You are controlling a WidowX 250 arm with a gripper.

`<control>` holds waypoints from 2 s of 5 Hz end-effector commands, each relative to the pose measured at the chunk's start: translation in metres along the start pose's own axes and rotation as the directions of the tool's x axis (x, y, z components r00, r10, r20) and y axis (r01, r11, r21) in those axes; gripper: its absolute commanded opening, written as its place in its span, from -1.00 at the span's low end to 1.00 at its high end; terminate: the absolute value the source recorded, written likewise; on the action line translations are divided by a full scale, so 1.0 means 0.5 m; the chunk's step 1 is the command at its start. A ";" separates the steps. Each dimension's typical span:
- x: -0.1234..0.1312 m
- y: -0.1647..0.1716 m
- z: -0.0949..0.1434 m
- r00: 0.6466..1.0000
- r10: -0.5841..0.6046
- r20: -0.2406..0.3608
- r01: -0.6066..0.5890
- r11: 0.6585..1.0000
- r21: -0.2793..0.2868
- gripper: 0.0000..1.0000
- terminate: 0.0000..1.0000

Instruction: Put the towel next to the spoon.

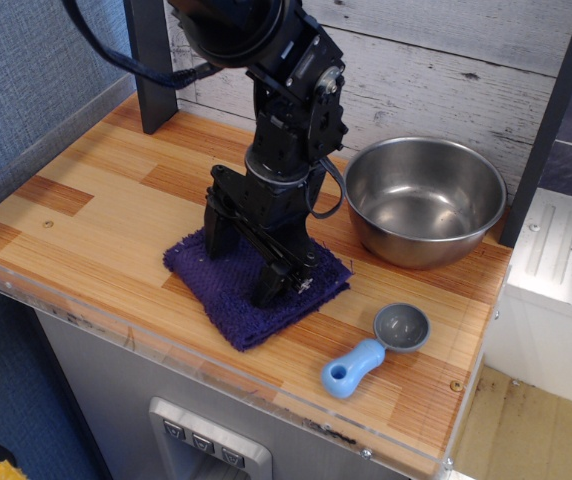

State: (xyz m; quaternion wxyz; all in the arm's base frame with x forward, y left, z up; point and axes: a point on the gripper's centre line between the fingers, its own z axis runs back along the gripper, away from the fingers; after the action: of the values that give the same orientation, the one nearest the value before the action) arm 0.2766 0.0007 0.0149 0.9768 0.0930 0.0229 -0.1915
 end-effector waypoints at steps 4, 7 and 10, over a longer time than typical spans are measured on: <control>-0.003 0.026 0.117 0.986 0.030 0.163 -0.028 1.000 -0.014 1.00 -1.00; -0.025 0.032 0.133 0.960 0.023 0.280 0.017 0.990 -0.140 1.00 -1.00; -0.025 0.032 0.133 0.960 0.023 0.280 0.017 0.990 -0.140 1.00 -1.00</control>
State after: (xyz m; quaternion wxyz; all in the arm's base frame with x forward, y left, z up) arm 0.2749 0.0018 0.0696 0.9769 -0.0092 -0.0793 -0.1981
